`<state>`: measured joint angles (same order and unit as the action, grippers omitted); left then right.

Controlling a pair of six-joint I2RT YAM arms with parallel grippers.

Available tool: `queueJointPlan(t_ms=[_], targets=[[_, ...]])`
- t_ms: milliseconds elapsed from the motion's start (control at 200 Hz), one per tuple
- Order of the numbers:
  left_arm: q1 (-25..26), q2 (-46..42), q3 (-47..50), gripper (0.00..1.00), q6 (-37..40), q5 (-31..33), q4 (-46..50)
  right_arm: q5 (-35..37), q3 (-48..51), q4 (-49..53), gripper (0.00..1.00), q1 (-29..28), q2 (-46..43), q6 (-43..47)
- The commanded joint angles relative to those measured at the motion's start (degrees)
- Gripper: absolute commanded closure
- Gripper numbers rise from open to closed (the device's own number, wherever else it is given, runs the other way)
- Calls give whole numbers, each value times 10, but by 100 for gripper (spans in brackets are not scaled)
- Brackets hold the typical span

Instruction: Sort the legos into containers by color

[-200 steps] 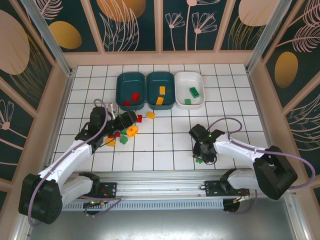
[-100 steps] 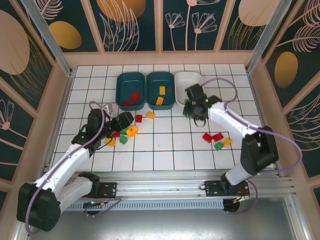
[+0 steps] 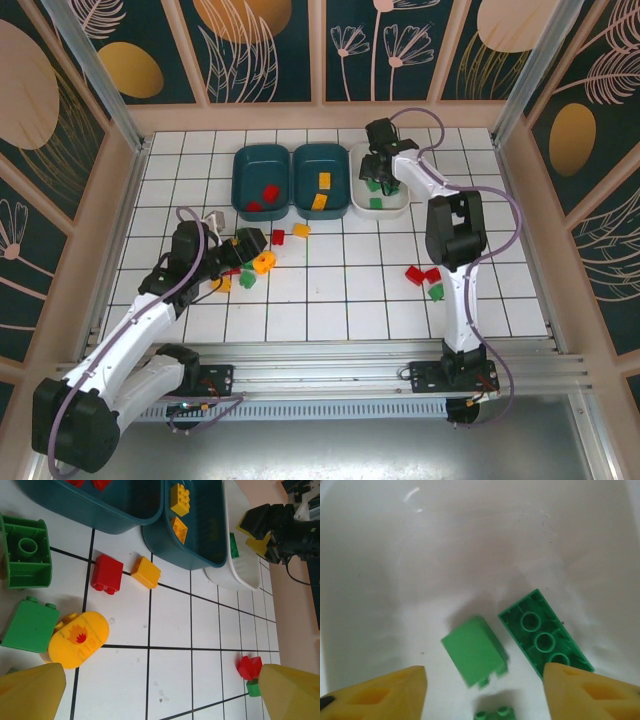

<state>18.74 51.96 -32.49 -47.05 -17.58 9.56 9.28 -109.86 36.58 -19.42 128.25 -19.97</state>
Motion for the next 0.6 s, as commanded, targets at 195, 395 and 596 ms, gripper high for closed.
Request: queueJointPlan(t_ms=[195, 395, 596], targets=[[1, 11, -13, 1, -1, -40, -23, 29, 213, -59, 35, -3, -260, -26], [2, 47, -26, 3, 24, -8, -16, 6, 508, -86, 33, -2, -453, -60], [2, 97, -50, 19, 60, 61, 13, -64, 640, -112, 32, -20, -577, -110]])
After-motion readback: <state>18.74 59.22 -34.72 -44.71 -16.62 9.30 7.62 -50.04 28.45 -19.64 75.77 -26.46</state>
